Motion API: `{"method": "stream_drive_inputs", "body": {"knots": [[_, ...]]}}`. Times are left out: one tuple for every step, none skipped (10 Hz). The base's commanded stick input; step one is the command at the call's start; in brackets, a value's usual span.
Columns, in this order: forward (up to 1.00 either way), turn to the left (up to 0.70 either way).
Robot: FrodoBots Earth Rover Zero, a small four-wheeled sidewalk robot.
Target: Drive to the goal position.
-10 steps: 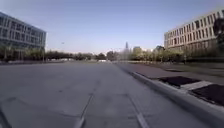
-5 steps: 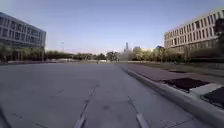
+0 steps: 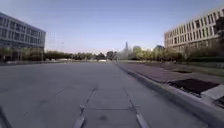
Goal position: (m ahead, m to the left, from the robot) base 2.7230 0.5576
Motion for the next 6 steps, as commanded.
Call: {"method": "stream_drive_inputs", "body": {"knots": [[0.6,0.0],[0.6,0.03],[0.6,0.09],[0.6,0.15],[0.6,0.14],[0.6,0.13]]}}
